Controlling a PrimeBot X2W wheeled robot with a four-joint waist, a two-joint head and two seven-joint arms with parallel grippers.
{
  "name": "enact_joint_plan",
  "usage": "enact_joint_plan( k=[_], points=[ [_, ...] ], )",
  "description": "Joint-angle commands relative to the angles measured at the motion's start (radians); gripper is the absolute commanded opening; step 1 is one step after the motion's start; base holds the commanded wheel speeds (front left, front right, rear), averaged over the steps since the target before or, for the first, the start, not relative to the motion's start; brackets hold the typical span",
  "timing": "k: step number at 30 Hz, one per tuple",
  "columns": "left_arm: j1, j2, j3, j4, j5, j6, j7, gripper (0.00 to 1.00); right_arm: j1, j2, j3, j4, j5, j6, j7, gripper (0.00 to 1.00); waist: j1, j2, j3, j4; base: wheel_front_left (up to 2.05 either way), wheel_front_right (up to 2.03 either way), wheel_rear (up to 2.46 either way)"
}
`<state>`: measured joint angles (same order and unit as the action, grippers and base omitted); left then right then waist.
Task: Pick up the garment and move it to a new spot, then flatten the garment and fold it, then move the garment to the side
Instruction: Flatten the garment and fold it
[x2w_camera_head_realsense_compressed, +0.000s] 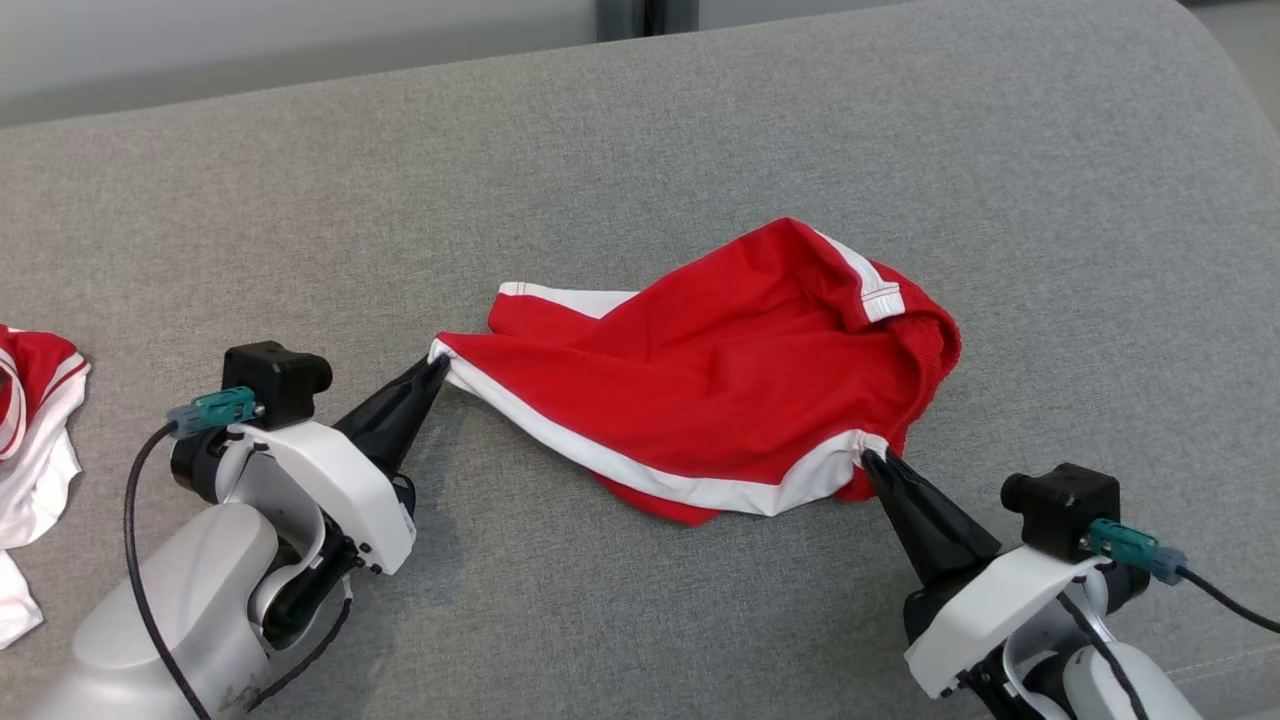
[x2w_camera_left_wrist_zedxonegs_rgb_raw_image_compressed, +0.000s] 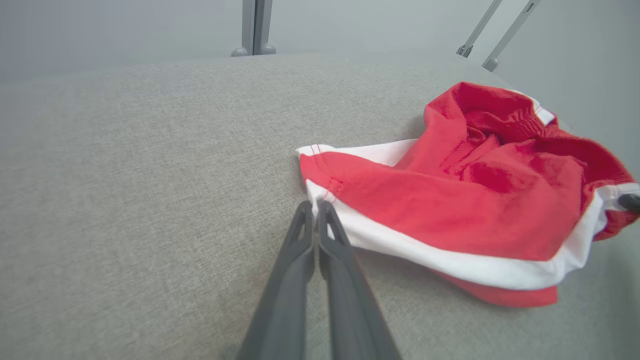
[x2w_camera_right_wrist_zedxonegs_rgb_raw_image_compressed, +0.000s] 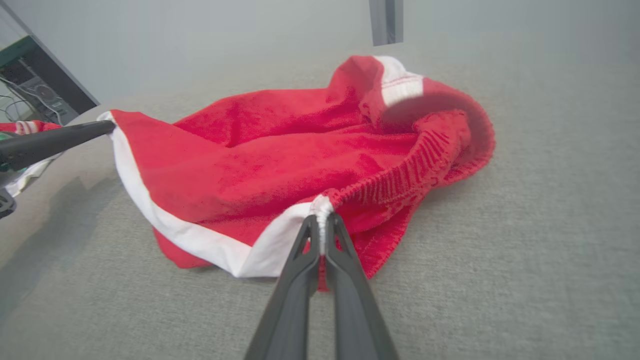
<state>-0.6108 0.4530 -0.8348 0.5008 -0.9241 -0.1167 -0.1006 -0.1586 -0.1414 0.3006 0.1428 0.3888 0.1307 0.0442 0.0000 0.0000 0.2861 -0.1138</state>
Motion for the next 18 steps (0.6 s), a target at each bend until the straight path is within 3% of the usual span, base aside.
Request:
enact_joint_plan(
  k=[1,5,6,11,18],
  points=[
    [0.017,0.023,0.025,-0.039,-0.010,0.023,-0.023,0.00,-0.005,-0.021,0.006,-0.058,0.035,0.000,0.019,0.00,0.0000,0.0000,-0.013,0.003,0.00,0.00,0.00],
    [0.042,0.071,0.076,-0.155,-0.016,0.094,-0.058,0.00,-0.012,-0.044,-0.017,-0.197,0.161,0.000,0.065,0.00,0.0000,0.0000,-0.040,0.018,0.00,0.00,0.00],
    [0.042,0.071,0.076,-0.155,-0.016,0.094,-0.058,0.00,-0.012,-0.044,-0.017,-0.197,0.161,0.000,0.065,0.00,0.0000,0.0000,-0.040,0.018,0.00,0.00,0.00],
    [0.061,0.136,0.141,-0.349,-0.026,0.193,-0.068,0.00,-0.038,-0.068,-0.074,-0.358,0.345,0.000,0.136,0.00,0.0000,0.0000,-0.075,0.049,0.00,0.00,0.00],
    [0.051,0.199,0.278,-0.608,-0.053,0.330,-0.092,0.00,-0.120,-0.081,-0.173,-0.479,0.528,0.000,0.173,0.00,0.0000,0.0000,-0.116,0.094,0.00,0.00,0.00]
  ],
)
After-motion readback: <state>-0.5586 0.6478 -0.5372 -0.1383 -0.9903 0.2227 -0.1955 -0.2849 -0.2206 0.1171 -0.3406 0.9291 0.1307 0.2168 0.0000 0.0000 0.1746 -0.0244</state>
